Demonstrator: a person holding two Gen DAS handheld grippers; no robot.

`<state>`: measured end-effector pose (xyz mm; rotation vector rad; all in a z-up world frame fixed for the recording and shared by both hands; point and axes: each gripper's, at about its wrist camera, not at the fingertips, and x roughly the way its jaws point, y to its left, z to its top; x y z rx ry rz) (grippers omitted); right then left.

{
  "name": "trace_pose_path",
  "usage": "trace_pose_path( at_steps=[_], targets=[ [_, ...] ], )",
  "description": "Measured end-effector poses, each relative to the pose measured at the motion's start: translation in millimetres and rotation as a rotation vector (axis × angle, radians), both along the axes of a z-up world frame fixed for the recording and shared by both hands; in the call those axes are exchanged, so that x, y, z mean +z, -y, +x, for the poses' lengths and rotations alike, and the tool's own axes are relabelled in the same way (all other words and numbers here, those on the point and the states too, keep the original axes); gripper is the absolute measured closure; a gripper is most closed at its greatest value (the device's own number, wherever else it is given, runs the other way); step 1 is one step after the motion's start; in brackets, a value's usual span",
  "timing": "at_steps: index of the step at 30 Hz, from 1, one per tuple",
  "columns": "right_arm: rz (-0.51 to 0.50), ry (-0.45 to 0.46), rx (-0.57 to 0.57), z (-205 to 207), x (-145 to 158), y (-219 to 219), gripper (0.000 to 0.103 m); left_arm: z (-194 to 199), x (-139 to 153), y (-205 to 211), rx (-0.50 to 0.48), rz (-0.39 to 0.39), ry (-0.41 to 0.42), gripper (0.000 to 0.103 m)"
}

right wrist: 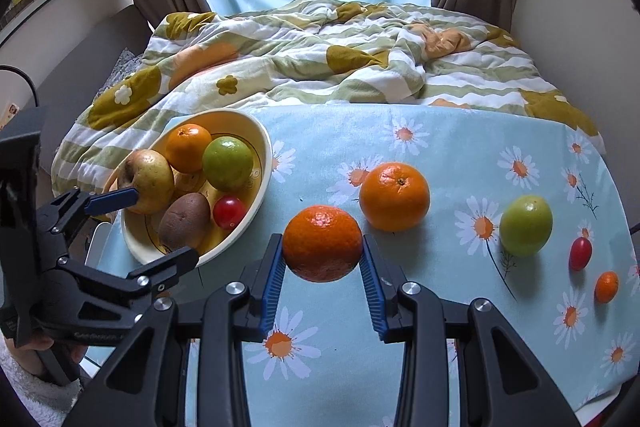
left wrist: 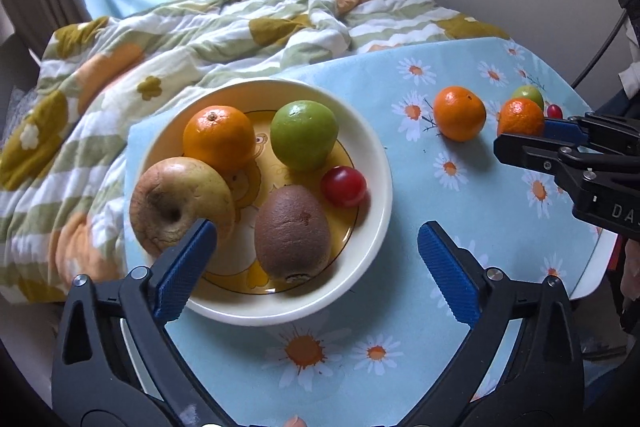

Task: Organize fruits
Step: 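Lower the orange into the duck bowl and open the right tool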

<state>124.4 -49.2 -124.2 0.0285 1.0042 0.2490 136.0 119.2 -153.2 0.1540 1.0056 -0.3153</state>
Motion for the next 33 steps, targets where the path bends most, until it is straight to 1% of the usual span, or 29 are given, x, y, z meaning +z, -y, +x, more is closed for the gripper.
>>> trace_pose_path(
  at_steps=[4,11,22,27,32,33],
  targets=[
    [-0.002,0.006,0.042,5.5,5.8,-4.8,0.069,-8.3,9.9,-6.4,0.045,-0.021,-0.007,0.000],
    [0.007,0.005,0.150,17.5,8.7,-30.4,0.069,-26.1,14.1,-30.3,0.151,-0.016,-0.019,0.000],
    [0.004,-0.061,0.324,26.3,-18.9,-85.9,0.069,-51.0,4.5,-68.9,0.289,-0.002,-0.042,0.000],
    [-0.018,-0.088,0.349,28.2,-33.8,-100.3,0.069,-59.0,-3.1,-78.6,0.321,-0.009,-0.057,0.000],
    [-0.004,-0.095,0.348,29.8,-36.7,-101.5,0.069,-60.5,-6.8,-78.6,0.320,-0.011,-0.064,0.000],
    [-0.004,-0.093,0.347,29.7,-36.5,-101.2,0.065,-60.4,-7.6,-78.6,0.319,-0.011,-0.067,0.000]
  ],
)
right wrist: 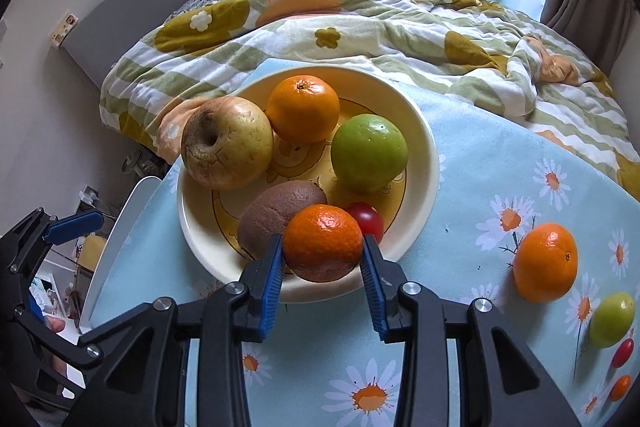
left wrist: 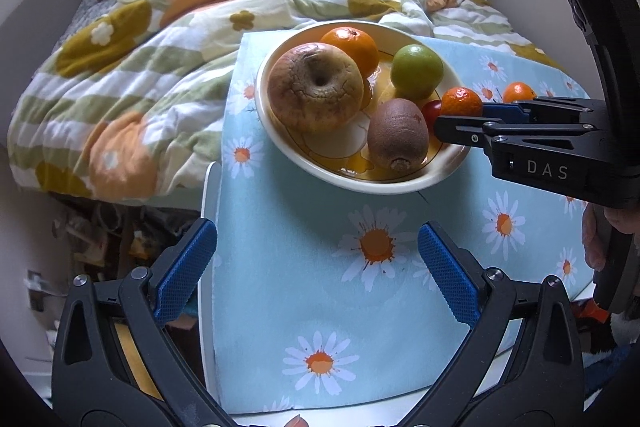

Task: Organize fruits
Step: 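Lower the orange into the duck bowl and open the right tool, then move both tools back over the remaining fruit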

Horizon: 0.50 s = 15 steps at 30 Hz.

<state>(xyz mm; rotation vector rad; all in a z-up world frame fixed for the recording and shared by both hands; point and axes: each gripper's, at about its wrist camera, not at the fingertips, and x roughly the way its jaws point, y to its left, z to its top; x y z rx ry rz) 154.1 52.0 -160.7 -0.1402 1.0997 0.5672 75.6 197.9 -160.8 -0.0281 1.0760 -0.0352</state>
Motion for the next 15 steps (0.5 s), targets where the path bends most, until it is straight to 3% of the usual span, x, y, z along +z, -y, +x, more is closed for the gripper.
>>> trace_pose_path(
  at_steps=[1,2,3,4,5,15],
  targets=[
    [0.004,0.012,-0.009,-0.5,1.5,1.1,0.057,-0.3,-0.1,0.6,-0.002,0.000,-0.001,0.000],
    [0.015,0.025,-0.018,-1.6,3.9,3.1,0.037,-1.0,0.1,0.9,-0.004,0.000,-0.001,0.000],
    [0.030,0.035,-0.024,-2.7,6.6,5.2,0.025,-1.6,0.2,1.4,-0.006,-0.001,-0.001,0.000],
    [0.041,0.051,-0.032,-4.2,9.1,7.3,0.006,-1.9,0.6,2.3,-0.009,-0.001,0.000,0.000],
    [0.044,0.071,-0.042,-5.6,11.4,9.4,0.001,-2.4,1.1,3.3,-0.015,0.000,0.001,0.000],
    [0.043,0.144,-0.131,-11.5,35.3,32.6,0.001,-5.4,25.4,13.9,-0.042,0.041,0.039,0.000]
  ],
)
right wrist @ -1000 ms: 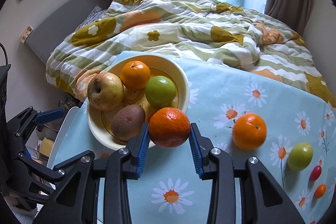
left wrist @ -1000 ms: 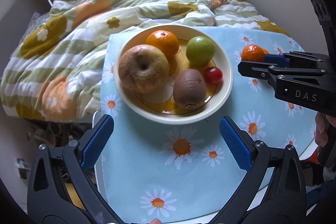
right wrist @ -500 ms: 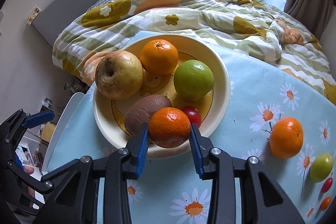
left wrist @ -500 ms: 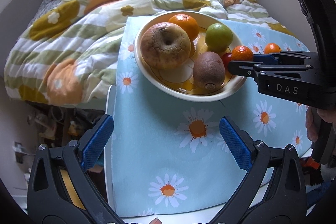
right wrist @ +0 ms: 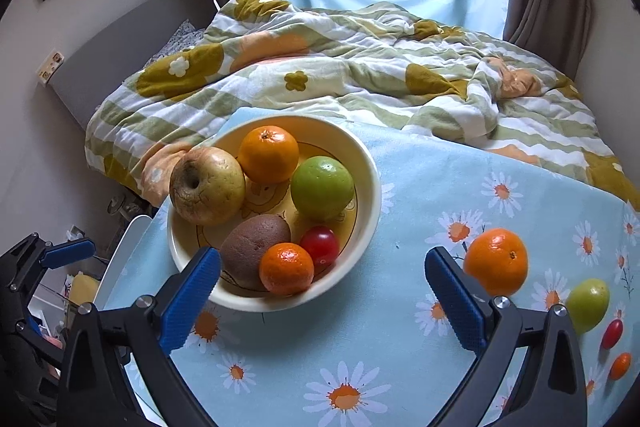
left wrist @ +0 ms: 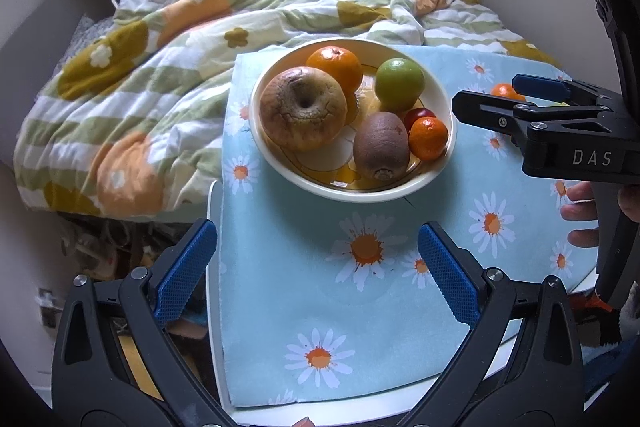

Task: Organize fruits
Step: 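Move both tools back over the remaining fruit, then close the left tool on the large orange while the right tool closes on a red tomato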

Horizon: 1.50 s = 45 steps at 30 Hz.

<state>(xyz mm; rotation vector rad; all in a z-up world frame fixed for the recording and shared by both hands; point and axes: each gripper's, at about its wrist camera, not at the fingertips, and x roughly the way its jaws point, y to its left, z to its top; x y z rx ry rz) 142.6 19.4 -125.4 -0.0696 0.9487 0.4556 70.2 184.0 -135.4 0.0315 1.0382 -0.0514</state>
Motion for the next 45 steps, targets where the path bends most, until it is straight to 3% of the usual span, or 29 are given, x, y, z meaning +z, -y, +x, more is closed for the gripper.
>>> trace_pose_path(
  at_steps=[8,14,19,27,36,45],
  targets=[
    [0.060,-0.018,-0.083,-18.2,34.3,30.7,0.001,-7.4,34.7,8.6,-0.038,0.018,0.040,0.000],
    [-0.006,0.027,-0.191,-36.6,58.1,61.5,0.001,-3.4,51.7,19.5,-0.086,0.003,0.049,0.000],
    [-0.005,0.033,-0.280,-45.1,68.5,102.0,0.001,8.3,66.0,51.0,-0.139,0.029,0.094,0.000],
    [-0.042,0.034,-0.329,-51.9,73.4,176.7,0.001,28.7,79.7,118.1,-0.156,-0.011,0.135,0.000],
    [-0.076,0.001,-0.326,-39.8,58.3,261.8,0.001,58.9,65.0,199.2,-0.135,0.013,0.113,0.000],
    [-0.054,-0.077,-0.241,-13.9,14.5,314.1,0.001,94.4,13.7,243.9,-0.086,-0.008,0.054,0.000]
  ],
)
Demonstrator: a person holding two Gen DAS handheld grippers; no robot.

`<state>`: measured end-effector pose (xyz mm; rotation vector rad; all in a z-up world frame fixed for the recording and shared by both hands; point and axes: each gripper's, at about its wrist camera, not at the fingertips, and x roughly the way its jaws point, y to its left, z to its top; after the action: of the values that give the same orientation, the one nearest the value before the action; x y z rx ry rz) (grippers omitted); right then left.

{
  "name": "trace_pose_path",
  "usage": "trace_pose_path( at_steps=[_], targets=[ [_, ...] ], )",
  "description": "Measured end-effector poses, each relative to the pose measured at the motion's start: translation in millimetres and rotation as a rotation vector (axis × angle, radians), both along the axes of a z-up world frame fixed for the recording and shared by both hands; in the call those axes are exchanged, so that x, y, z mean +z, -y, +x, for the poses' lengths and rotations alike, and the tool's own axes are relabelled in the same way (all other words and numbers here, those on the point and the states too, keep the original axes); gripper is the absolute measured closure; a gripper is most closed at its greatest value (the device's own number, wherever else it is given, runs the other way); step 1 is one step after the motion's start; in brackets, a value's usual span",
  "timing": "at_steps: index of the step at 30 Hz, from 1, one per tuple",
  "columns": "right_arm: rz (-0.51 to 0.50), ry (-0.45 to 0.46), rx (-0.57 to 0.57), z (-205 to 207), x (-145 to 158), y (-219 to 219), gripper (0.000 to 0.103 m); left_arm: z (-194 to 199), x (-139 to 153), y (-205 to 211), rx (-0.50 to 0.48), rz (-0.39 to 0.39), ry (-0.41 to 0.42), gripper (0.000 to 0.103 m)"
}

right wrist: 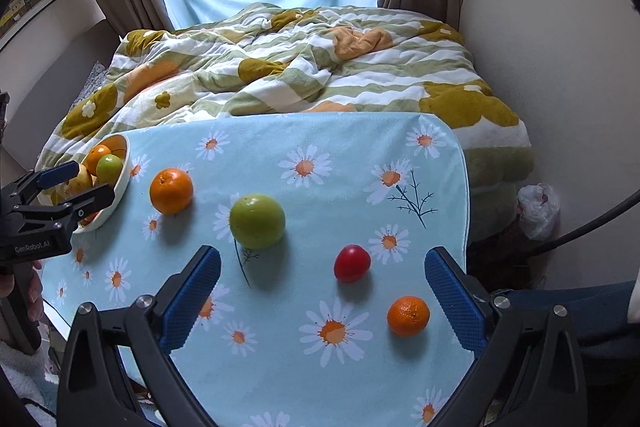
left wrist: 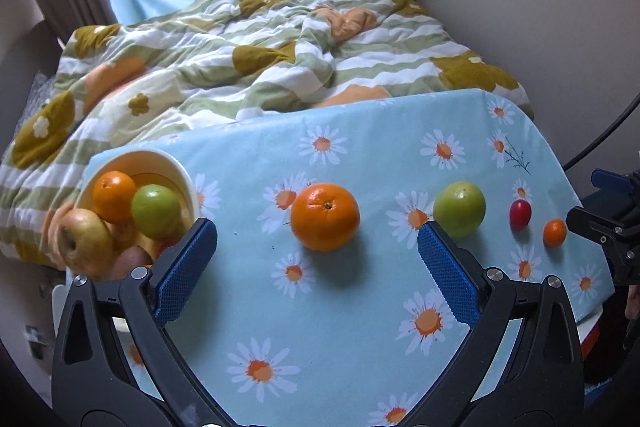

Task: Organize fruits
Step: 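Close the left tool on the large orange while the right tool closes on a red tomato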

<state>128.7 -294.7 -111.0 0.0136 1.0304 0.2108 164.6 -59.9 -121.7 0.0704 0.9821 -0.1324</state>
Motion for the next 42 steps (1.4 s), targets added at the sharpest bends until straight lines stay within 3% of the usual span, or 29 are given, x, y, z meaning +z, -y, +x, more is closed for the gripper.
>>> trace_pose_path(
  at_steps=[9,11,16,18,19,22,37,42],
  targets=[
    [-0.019,-0.038,0.102,16.5,-43.0,10.0,0.006,26.7,-50.0,12.7,0.041,0.026,-0.049,0.000],
    [-0.024,-0.052,0.115,18.3,-52.0,9.2,0.008,32.7,-59.8,14.5,0.044,0.030,-0.068,0.008],
    [-0.044,-0.082,0.153,22.7,-68.4,9.0,0.014,41.7,-80.5,15.0,0.056,0.039,-0.095,0.009],
    [-0.062,-0.087,0.171,24.7,-73.1,8.4,0.020,41.9,-85.2,15.5,0.052,0.036,-0.096,0.020],
    [-0.070,-0.091,0.181,25.6,-75.1,7.8,0.022,42.7,-88.7,16.4,0.049,0.037,-0.105,0.031],
    [-0.078,-0.102,0.205,28.8,-80.9,7.0,0.029,42.3,-91.2,14.3,0.066,0.030,-0.099,0.037],
    [-0.091,-0.119,0.242,33.9,-90.7,2.2,0.050,31.9,-90.5,15.2,0.075,0.029,-0.112,0.038],
    [-0.108,-0.108,0.249,35.1,-89.2,0.0,0.071,26.3,-90.2,17.2,0.069,0.025,-0.111,0.038]
  ],
)
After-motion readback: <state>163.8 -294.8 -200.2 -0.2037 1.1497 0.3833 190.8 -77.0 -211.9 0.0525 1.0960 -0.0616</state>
